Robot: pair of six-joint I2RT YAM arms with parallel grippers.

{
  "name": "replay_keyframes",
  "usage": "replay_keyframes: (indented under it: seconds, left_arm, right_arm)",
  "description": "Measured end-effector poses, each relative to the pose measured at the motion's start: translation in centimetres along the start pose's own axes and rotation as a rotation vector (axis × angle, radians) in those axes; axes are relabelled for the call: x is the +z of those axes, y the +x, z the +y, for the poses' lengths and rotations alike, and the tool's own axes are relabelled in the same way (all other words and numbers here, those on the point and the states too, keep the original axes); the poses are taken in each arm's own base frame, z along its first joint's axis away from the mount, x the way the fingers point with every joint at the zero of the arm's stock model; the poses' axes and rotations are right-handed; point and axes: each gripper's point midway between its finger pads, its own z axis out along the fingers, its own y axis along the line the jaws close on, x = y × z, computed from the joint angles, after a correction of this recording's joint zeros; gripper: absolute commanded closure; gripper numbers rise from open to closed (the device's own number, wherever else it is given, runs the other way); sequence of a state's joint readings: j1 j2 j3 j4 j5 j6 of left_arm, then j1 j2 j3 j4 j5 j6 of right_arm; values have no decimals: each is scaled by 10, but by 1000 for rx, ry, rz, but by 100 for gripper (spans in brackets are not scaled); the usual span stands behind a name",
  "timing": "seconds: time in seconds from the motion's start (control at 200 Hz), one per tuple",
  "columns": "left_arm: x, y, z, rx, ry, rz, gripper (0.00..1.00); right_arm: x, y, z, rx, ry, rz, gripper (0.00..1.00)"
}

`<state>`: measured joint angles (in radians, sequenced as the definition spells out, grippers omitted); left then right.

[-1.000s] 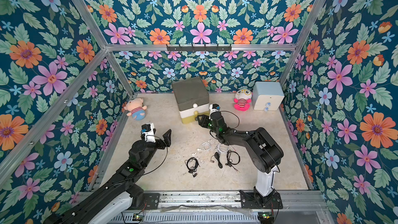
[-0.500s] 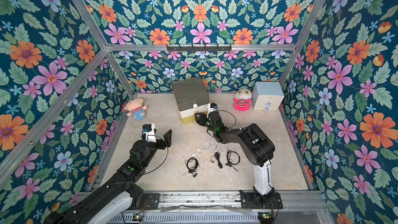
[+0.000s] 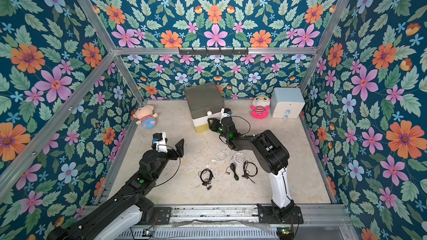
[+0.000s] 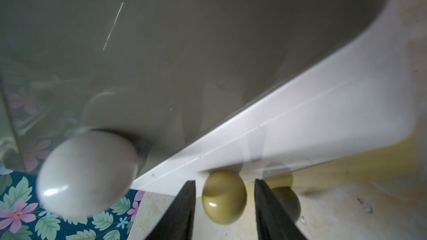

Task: Place the wired earphones into the drawer by color
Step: Open the drawer in the storage box.

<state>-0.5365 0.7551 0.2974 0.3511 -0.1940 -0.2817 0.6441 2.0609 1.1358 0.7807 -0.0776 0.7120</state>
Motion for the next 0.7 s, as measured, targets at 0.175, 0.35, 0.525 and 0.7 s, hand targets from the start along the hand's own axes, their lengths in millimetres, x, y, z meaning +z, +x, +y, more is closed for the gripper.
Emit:
replay_keyframes:
  seconds: [0.175,0.35,0.525,0.7]
  left_arm:
    - [0,0,1,0,-4,-1,1]
    - [0,0,1,0,-7,-2,1]
    - [0,-1,2,1,-12,-4,1]
    - [0,-1,2,1,-13,-4,1]
  right_arm:
    - [1,-1,1,4,-3,-2,61]
    - [2,0,0,11,-2,-1,66]
    - [1,1,-1,12,-3,-2,67]
    - [-4,2,-2,18,-6,-4,68]
